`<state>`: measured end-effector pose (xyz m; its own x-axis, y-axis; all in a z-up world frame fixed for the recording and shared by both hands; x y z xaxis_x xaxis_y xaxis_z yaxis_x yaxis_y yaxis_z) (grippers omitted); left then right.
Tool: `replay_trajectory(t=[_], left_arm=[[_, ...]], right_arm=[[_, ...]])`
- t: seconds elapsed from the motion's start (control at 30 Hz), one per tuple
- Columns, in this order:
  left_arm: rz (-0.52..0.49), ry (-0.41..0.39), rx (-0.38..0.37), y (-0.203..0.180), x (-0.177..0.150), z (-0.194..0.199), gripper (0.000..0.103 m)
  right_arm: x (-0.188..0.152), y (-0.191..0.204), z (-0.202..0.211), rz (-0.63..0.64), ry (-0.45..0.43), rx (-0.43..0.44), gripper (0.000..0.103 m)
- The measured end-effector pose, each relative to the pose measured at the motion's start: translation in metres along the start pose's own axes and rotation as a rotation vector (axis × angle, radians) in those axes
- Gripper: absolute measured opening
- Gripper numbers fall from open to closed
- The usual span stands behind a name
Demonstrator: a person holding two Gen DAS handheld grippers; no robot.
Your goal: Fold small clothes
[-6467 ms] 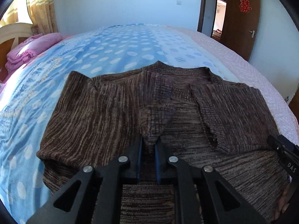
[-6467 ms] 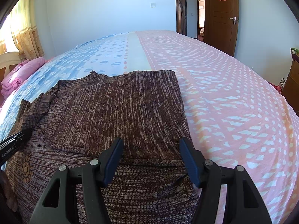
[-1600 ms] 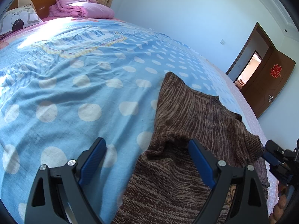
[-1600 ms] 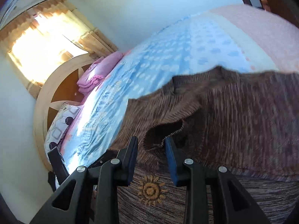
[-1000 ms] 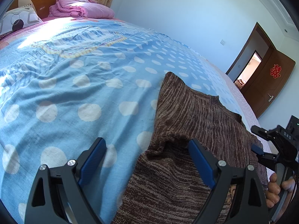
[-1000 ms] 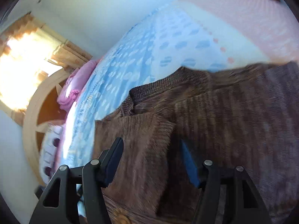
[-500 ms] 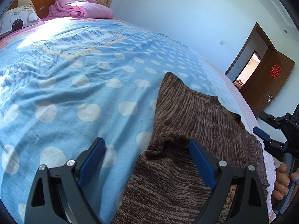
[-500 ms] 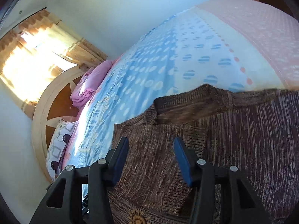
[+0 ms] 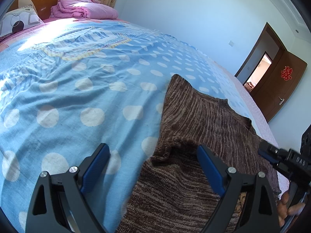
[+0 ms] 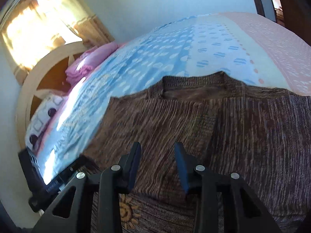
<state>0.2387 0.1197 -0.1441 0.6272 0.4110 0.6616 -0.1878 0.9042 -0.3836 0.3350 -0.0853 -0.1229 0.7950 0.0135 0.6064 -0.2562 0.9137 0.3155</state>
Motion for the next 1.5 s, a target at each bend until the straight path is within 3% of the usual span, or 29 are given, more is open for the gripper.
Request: replay_trajectory(t=[0.13, 0.23, 0.3, 0.4, 0.5, 0.57, 0.73, 0.83, 0.97, 1.17, 1.27, 1.33, 1.5], left_arm=[[-0.011, 0.008, 0.007, -0.001, 0.000, -0.002, 0.095], [-0.006, 0.013, -0.005, 0.000, 0.001, -0.002, 0.097], [-0.004, 0.017, -0.018, 0.001, 0.001, -0.002, 0.098], [-0.016, 0.037, -0.042, 0.002, 0.001, 0.000, 0.098], [-0.144, 0.111, -0.044, -0.005, -0.006, 0.014, 0.098], [-0.247, 0.149, -0.085, -0.007, -0.017, 0.036, 0.098], [-0.434, 0.174, -0.217, 0.011, -0.055, 0.112, 0.098], [-0.465, 0.215, -0.277, 0.027, -0.077, 0.146, 0.098], [-0.454, 0.288, -0.342, 0.044, -0.106, 0.171, 0.098], [-0.436, 0.327, -0.314, 0.060, -0.138, 0.180, 0.098], [-0.421, 0.316, -0.313, 0.062, -0.141, 0.185, 0.096], [-0.420, 0.318, -0.304, 0.061, -0.142, 0.186, 0.095], [-0.416, 0.330, -0.276, 0.066, -0.144, 0.189, 0.078]], right_arm=[[-0.015, 0.004, -0.008, 0.053, -0.005, -0.093, 0.038], [-0.011, 0.010, 0.021, 0.016, -0.042, -0.102, 0.038], [-0.013, 0.018, 0.064, -0.006, -0.131, -0.051, 0.038], [-0.031, 0.029, 0.130, 0.011, -0.220, -0.058, 0.040], [-0.062, 0.031, 0.193, 0.040, -0.279, -0.108, 0.048], [-0.091, 0.025, 0.240, 0.055, -0.304, -0.171, 0.050], [-0.160, 0.004, 0.318, 0.032, -0.240, -0.242, 0.056], [-0.198, 0.001, 0.341, 0.017, -0.181, -0.237, 0.056], [-0.236, -0.004, 0.335, -0.009, -0.070, -0.220, 0.056], [-0.287, -0.021, 0.274, -0.121, 0.061, -0.236, 0.056], [-0.300, -0.024, 0.244, -0.105, 0.142, -0.320, 0.055], [-0.302, -0.013, 0.232, -0.011, 0.169, -0.417, 0.057], [-0.306, -0.003, 0.220, 0.047, 0.217, -0.460, 0.057]])
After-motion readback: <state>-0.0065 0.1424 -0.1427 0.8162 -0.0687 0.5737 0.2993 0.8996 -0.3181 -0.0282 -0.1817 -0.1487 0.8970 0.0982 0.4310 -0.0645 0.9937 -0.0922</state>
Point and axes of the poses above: each gripper's, at about its wrist camera, not at the fingertips, and z roughly against the way its jaws point, y to its left, x to its top, the point moved 1 cm from there along -z, roughly the way its jaws point, and after that the axes turned 1 degree about -y, right-handed, at the moved point
